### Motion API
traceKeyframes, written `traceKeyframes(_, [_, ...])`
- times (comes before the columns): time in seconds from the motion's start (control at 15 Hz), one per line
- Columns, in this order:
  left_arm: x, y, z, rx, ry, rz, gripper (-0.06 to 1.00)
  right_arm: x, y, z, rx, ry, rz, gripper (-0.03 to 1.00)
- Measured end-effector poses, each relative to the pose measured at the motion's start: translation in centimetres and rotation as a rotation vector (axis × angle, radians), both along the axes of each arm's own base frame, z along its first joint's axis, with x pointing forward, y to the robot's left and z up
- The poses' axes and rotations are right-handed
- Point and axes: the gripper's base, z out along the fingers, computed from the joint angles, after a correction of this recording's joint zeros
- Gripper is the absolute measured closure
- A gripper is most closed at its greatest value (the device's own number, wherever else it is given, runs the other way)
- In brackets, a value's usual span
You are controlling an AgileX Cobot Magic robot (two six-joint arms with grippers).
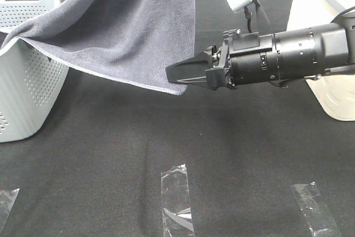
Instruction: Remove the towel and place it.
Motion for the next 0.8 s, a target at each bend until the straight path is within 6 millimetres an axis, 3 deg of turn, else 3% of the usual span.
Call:
traceKeyframes(0.27, [1.0, -0.1, -0.7, 0.028, -0.017, 0.077, 0.94, 0.2, 0.0, 0.2, 0.014, 0.094, -0.041, 0.97])
traceKeyframes(0.47, [4.3, -0.9, -4.1, 0.117, -0.009, 0.198, 0.94, 1.2, -0.6, 3.8, -0.149, 0.133, -0.143, 0.97])
traceKeyframes(0.53, [4.3, -0.9, -4.1, 0.117, -0.009, 0.198, 0.94, 1.2, -0.6, 3.8, -0.149, 0.133, -0.143, 0.97])
traceKeyframes(0.8, [9.3, 1.1, -6.8, 0.075, 0.016, 0.307, 0.94, 3.5, -1.9, 9.4, -0.410, 0.182, -0.310, 0.97])
